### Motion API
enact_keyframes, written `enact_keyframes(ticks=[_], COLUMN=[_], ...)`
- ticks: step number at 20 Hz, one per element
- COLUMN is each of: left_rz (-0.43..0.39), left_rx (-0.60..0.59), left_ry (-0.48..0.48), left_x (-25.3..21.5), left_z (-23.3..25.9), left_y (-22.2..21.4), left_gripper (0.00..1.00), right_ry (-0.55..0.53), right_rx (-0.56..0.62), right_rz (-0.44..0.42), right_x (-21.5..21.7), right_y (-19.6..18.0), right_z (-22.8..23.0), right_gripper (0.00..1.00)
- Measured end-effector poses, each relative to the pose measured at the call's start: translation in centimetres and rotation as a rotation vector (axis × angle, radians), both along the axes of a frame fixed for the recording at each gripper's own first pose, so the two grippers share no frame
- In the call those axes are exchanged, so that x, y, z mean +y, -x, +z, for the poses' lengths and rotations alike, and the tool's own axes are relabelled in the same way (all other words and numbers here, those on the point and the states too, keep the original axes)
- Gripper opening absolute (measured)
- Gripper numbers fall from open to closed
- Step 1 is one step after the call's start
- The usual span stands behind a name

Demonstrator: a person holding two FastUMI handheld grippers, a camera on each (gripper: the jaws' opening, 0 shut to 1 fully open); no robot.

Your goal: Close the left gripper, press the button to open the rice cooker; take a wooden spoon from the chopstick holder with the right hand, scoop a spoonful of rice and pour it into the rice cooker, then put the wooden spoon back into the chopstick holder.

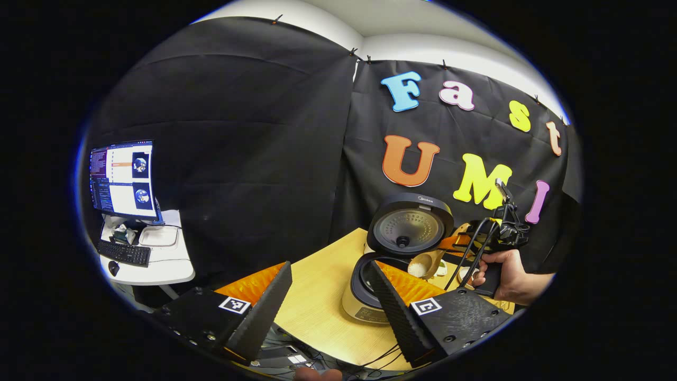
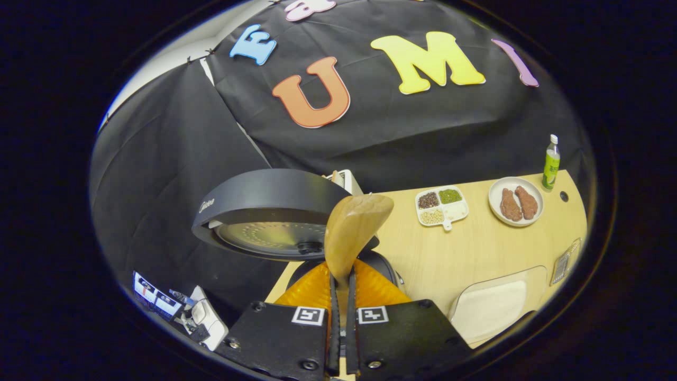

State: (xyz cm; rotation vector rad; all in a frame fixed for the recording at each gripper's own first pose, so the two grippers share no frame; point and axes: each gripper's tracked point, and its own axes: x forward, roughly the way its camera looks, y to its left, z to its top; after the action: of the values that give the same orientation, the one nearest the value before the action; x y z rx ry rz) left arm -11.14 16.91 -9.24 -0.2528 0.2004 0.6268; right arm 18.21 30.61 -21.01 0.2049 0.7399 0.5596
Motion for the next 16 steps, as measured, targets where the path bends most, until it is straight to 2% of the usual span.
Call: enact_keyframes(ticks=[5,10,16], left_rz=[-0.01,-0.007,0.002], left_rx=[0.007,0.012,0.014], left_ry=[-0.004,0.002,0.012], left_x=[-0.4,-0.4,0.0], left_z=[0.0,-0.2,-0.6], left_y=[-0.2,-0.2,-0.1], left_gripper=[0.95,0.95,0.95], right_ry=[0.033,0.131,0.161], right_rx=[-0.066,-0.149,-0.178], right_rz=[0.029,0.07,0.098], right_x=[0.4,0.7,1.3], right_y=[-0.3,-0.3,0.0], right_z=[0.7,0.4,0.0], right_gripper=[0.1,0.1,0.1])
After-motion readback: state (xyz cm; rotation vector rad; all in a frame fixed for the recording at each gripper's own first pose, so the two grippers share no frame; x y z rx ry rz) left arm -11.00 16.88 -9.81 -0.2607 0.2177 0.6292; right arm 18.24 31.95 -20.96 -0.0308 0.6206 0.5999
